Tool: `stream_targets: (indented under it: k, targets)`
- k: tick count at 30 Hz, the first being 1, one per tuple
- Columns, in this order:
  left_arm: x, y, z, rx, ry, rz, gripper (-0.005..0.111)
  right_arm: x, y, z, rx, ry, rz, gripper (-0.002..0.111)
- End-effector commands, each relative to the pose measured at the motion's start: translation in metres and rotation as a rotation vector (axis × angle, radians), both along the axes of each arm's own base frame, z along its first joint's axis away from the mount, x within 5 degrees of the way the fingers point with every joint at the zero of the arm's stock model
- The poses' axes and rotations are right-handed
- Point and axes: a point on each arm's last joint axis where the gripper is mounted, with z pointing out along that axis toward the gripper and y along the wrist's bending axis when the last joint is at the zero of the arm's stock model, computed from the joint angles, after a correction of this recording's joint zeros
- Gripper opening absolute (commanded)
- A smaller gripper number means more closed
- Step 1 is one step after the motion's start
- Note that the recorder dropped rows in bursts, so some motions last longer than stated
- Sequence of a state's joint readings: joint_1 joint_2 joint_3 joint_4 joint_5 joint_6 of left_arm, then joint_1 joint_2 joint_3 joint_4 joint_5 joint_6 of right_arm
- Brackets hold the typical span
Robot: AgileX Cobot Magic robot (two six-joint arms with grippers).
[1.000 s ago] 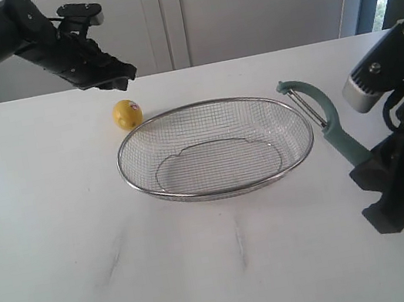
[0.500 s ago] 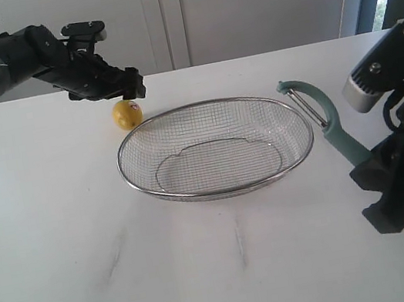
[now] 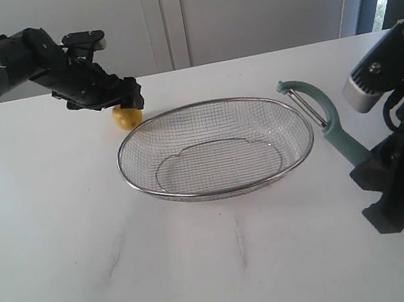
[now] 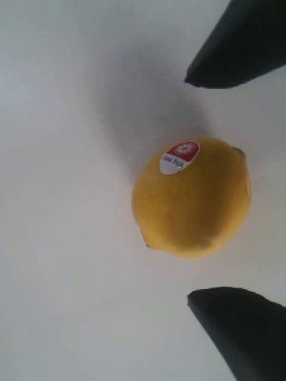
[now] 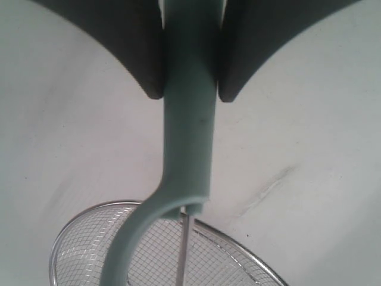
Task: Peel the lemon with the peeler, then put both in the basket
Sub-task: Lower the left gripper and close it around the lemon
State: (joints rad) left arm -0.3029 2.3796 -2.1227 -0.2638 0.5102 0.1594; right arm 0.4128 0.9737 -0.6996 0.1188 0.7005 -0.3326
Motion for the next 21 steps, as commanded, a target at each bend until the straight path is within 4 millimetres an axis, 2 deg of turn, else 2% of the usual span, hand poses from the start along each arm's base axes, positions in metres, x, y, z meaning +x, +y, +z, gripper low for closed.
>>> stream_targets:
  k: [1,6,21]
  targets:
    - [0.004,0.001,-0.01,-0.004,0.007,0.014,0.09,0.0,-0.001,0.001,0.01,-0.015,-0.009,0.0]
    - [0.006,0.001,-0.008,-0.014,-0.026,0.025,0.09,0.0,-0.001,0.001,0.01,-0.015,-0.009,0.0]
    - [0.011,0.0,-0.021,-0.015,-0.041,0.039,0.09,0.0,-0.001,0.001,0.01,-0.015,-0.009,0.0]
